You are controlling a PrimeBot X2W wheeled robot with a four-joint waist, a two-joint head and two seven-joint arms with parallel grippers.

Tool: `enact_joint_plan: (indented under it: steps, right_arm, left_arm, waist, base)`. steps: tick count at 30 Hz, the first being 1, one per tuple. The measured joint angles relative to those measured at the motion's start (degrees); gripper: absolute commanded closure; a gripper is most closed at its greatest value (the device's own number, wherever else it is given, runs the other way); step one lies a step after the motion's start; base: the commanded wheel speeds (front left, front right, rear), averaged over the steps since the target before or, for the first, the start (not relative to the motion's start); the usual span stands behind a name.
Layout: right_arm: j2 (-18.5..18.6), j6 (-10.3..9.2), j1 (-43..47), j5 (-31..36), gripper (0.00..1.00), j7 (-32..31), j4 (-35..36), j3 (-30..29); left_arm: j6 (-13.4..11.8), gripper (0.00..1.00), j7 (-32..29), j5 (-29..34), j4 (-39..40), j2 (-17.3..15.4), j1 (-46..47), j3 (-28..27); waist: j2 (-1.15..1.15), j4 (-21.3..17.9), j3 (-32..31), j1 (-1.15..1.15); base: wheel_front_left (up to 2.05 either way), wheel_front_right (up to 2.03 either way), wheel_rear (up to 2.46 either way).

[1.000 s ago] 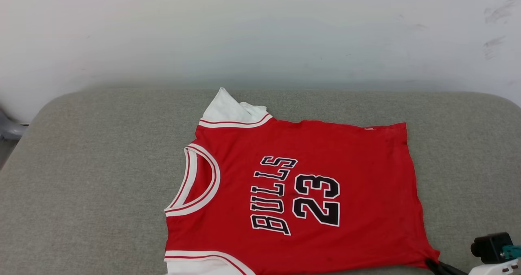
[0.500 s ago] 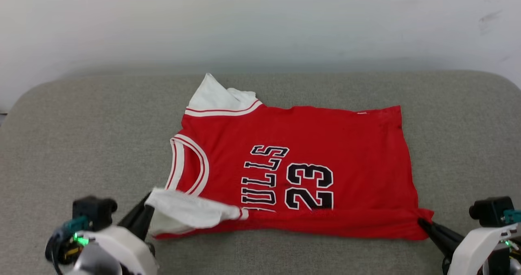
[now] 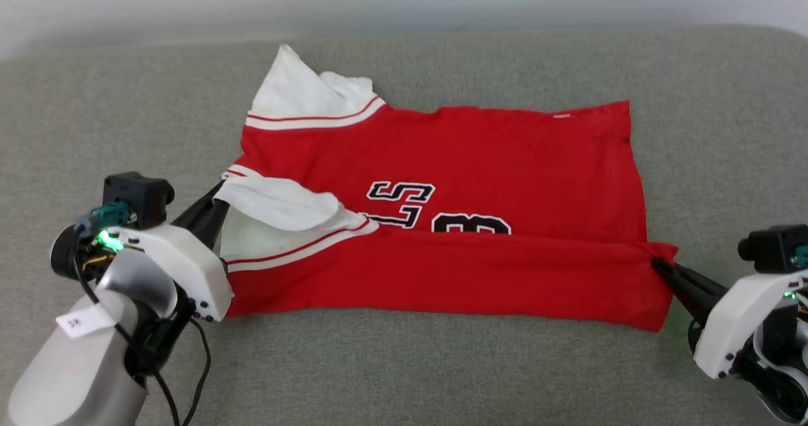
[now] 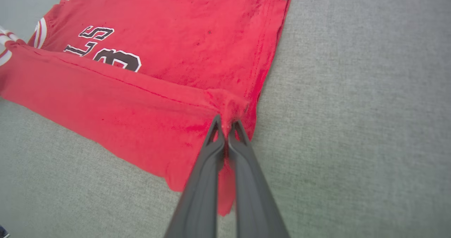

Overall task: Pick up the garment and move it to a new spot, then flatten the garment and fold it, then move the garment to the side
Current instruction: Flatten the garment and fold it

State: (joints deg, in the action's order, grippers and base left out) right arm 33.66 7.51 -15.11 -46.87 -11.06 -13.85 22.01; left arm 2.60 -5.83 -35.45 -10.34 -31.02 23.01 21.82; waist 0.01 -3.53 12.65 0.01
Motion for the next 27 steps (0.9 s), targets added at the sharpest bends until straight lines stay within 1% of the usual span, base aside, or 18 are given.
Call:
enact_joint_plan:
  steps: [4, 8, 12, 16, 17, 23, 27]
  right_arm:
    - [-0.25, 0.00, -2.97, 0.02, 1.00, -0.36, -1.85, 1.68]
    - [-0.58, 0.00, -5.10, 0.02, 1.00, -0.41, -3.80, 3.31]
    - [-0.70, 0.00, -6.16, 0.00, 1.00, -0.13, -5.30, 4.64]
    - [-0.67, 0.00, -6.75, -0.18, 1.00, 0.53, -6.15, 5.43]
    - [-0.73, 0.00, -6.65, -0.82, 0.00, 1.21, -6.72, 5.58]
    - [-0.27, 0.00, -4.95, -0.90, 0.00, 2.14, -5.58, 4.04]
    - [0.00, 0.00, -3.28, -0.37, 0.00, 2.19, -4.50, 2.99]
  left_arm:
    - [1.27, 1.00, -0.45, 0.49, -6.08, 0.68, 3.60, 1.33]
    - [1.99, 1.00, 0.76, 0.38, -12.18, 1.80, 6.00, 1.86]
    - [2.97, 1.00, 2.01, 0.34, -17.57, 2.81, 7.05, 2.71]
    - [3.49, 1.00, 3.82, 0.41, -21.04, 3.54, 8.30, 3.82]
    - [3.94, 0.00, 6.16, 0.78, -24.43, 4.36, 9.28, 4.67]
    - [4.17, 0.00, 6.16, 0.91, -25.90, 4.09, 10.59, 5.93]
    - [4.46, 0.00, 3.25, 0.24, -25.63, 2.68, 11.69, 7.03]
  waist:
    - [0.00, -0.39, 2.81, 0.00]
    - [0.00, -0.58, 4.75, 0.00]
    - [0.00, -0.53, 5.61, 0.00]
    - [0.00, -0.34, 5.62, 0.00]
    - [0.00, 0.06, 4.16, 0.00]
    - [0.00, 0.87, 0.82, -0.01]
    - [0.00, 1.51, -1.56, -0.01]
  base:
    - [0.00, 0.00, 0.00]
    - [0.00, 0.00, 0.00]
    - [0.00, 0.00, 0.00]
    - [0.00, 0.00, 0.00]
    - [0.00, 0.00, 0.00]
    - [0.00, 0.00, 0.00]
    - [0.00, 0.00, 0.00]
